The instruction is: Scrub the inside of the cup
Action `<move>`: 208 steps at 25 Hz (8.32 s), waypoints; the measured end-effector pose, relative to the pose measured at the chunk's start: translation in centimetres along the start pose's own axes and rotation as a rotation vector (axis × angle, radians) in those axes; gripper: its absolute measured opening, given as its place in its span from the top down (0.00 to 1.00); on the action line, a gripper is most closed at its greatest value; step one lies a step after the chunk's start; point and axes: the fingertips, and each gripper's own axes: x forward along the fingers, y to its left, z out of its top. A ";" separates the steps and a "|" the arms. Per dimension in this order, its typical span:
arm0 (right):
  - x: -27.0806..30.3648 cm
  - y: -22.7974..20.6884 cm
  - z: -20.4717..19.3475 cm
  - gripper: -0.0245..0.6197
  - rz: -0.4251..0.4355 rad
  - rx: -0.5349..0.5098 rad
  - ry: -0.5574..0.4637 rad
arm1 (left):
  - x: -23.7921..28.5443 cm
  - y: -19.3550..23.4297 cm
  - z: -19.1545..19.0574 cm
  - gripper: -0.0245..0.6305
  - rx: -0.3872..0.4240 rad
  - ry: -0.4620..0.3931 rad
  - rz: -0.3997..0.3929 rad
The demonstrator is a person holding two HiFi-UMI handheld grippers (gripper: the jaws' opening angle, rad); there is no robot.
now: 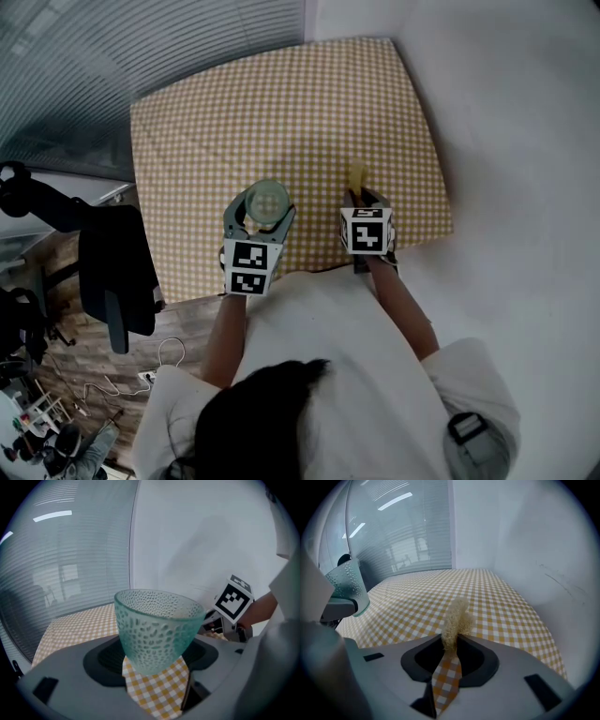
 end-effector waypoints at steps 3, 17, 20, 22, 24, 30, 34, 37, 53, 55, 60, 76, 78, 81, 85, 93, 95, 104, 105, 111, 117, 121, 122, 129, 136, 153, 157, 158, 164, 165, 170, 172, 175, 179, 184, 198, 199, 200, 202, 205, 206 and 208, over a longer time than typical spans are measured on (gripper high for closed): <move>-0.1 0.0 0.3 0.86 0.006 -0.011 -0.019 | 0.1 -0.3 0.0 0.41 0.012 0.004 -0.010; -4.3 2.5 6.5 0.88 0.119 -0.289 -0.222 | 0.8 -0.9 0.3 0.42 0.165 0.069 -0.187; -4.9 3.6 8.1 0.88 0.153 -0.351 -0.250 | 1.2 -0.6 0.3 0.42 0.255 0.107 -0.240; -5.4 4.5 8.8 0.88 0.183 -0.399 -0.273 | 1.2 -0.6 0.2 0.42 0.292 0.134 -0.299; -6.0 5.6 9.2 0.88 0.221 -0.481 -0.297 | 1.3 -0.6 0.2 0.42 0.318 0.166 -0.357; -7.6 9.7 10.2 0.88 0.304 -0.876 -0.358 | 1.8 0.4 -1.0 0.42 0.452 0.328 -0.509; -8.2 11.5 9.9 0.88 0.356 -1.056 -0.345 | 0.9 0.2 -2.1 0.42 0.510 0.484 -0.691; -8.5 13.3 9.7 0.88 0.411 -1.176 -0.335 | -0.9 0.5 -2.9 0.42 0.555 0.633 -0.846; -10.7 17.9 8.0 0.88 0.541 -1.707 -0.292 | -7.4 2.2 -2.3 0.42 0.686 1.127 -1.136; -10.5 17.7 7.8 0.88 0.530 -1.797 -0.266 | -7.5 1.8 -2.3 0.42 0.717 1.143 -1.145; -10.5 18.4 8.2 0.88 0.521 -1.929 -0.256 | -6.9 1.4 -2.1 0.42 0.808 1.159 -1.134; -8.3 20.0 9.4 0.88 0.414 -1.896 -0.233 | -4.5 2.9 0.0 0.42 0.936 1.047 -0.944; -8.2 19.8 9.4 0.88 0.428 -1.850 -0.219 | -4.2 3.0 0.3 0.42 0.942 1.011 -0.922; -8.3 19.7 9.3 0.88 0.474 -1.780 -0.188 | -3.8 3.2 0.8 0.43 0.965 0.966 -0.887; -8.4 20.0 8.6 0.88 0.559 -1.665 -0.117 | -3.6 3.6 0.7 0.43 1.023 0.944 -0.859; -8.5 20.1 8.2 0.88 0.696 -1.452 -0.019 | -2.9 3.9 1.2 0.43 1.054 0.880 -0.826; -8.4 20.1 8.1 0.88 0.726 -1.410 0.002 | -2.7 3.8 1.0 0.43 1.057 0.873 -0.824; -9.3 20.3 8.5 0.88 0.901 -1.112 0.068 | -2.3 3.6 1.5 0.43 1.096 0.819 -0.807; -9.4 20.4 8.5 0.88 0.918 -1.085 0.070 | -2.3 3.5 1.4 0.43 1.098 0.815 -0.806; -9.9 20.3 8.6 0.88 1.012 -0.939 0.105 | -1.4 2.5 2.4 0.43 1.155 0.719 -0.794; -10.5 20.4 9.1 0.88 1.104 -0.802 0.131 | -1.5 2.4 2.5 0.43 1.167 0.693 -0.789; -11.1 20.2 9.3 0.88 1.159 -0.699 0.144 | -1.5 2.0 2.7 0.43 1.181 0.677 -0.784; -11.3 20.2 9.4 0.88 1.174 -0.673 0.147 | -1.6 1.9 2.6 0.43 1.182 0.677 -0.786; -11.7 20.2 10.2 0.88 1.255 -0.497 0.157 | -1.7 1.9 2.6 0.43 1.182 0.656 -0.774; -12.2 20.3 10.7 0.88 1.309 -0.366 0.162 | -1.7 1.8 2.7 0.43 1.189 0.624 -0.740; -12.6 20.1 12.4 0.88 1.404 -0.038 0.134 | -0.9 2.0 3.4 0.43 1.184 0.517 -0.633; -12.7 20.1 12.7 0.88 1.422 0.023 0.130 | -0.7 2.0 3.5 0.43 1.162 0.478 -0.604; -12.6 20.1 12.6 0.88 1.420 0.024 0.133 | -0.6 1.9 3.4 0.43 1.159 0.472 -0.601; -13.1 20.0 13.1 0.88 1.485 0.112 0.111 | -0.3 1.9 3.5 0.43 1.146 0.435 -0.570; -13.2 19.9 13.3 0.88 1.490 0.130 0.103 | -0.3 1.9 3.8 0.43 1.144 0.424 -0.561; -13.5 19.7 14.1 0.88 1.515 0.211 0.079 | -0.4 2.0 4.5 0.43 1.121 0.364 -0.506; -13.3 19.6 14.1 0.88 1.511 0.230 0.080 | -0.2 2.0 4.4 0.43 1.113 0.350 -0.491; -12.8 19.3 14.2 0.88 1.507 0.286 0.084 | 0.2 2.0 4.4 0.43 1.108 0.329 -0.465; -12.6 18.7 14.7 0.88 1.522 0.407 0.074 | 0.4 2.0 4.9 0.43 1.093 0.286 -0.423; -12.4 18.2 15.4 0.88 1.526 0.501 0.057 | 0.7 2.3 5.8 0.43 1.095 0.244 -0.366; -10.9 17.0 17.4 0.88 1.477 0.863 0.042 | 1.6 3.1 6.9 0.43 1.022 0.154 -0.249; -10.8 17.0 17.6 0.88 1.471 0.879 0.041 | 1.6 3.3 7.0 0.43 1.018 0.149 -0.243; -10.8 16.9 17.8 0.88 1.467 0.903 0.039 | 1.6 3.4 7.2 0.43 1.014 0.143 -0.236; -10.8 16.8 18.1 0.88 1.464 0.949 0.033 | 1.6 3.5 7.5 0.43 1.009 0.129 -0.219; -10.8 16.4 18.4 0.88 1.457 0.992 0.019 | 1.7 3.4 7.8 0.43 1.007 0.116 -0.204; -10.8 16.2 18.5 0.88 1.454 1.012 0.014 | 1.7 3.3 8.0 0.43 1.003 0.112 -0.200; -10.9 15.8 18.7 0.88 1.445 1.056 0.004 | 1.6 3.2 8.2 0.43 0.997 0.102 -0.189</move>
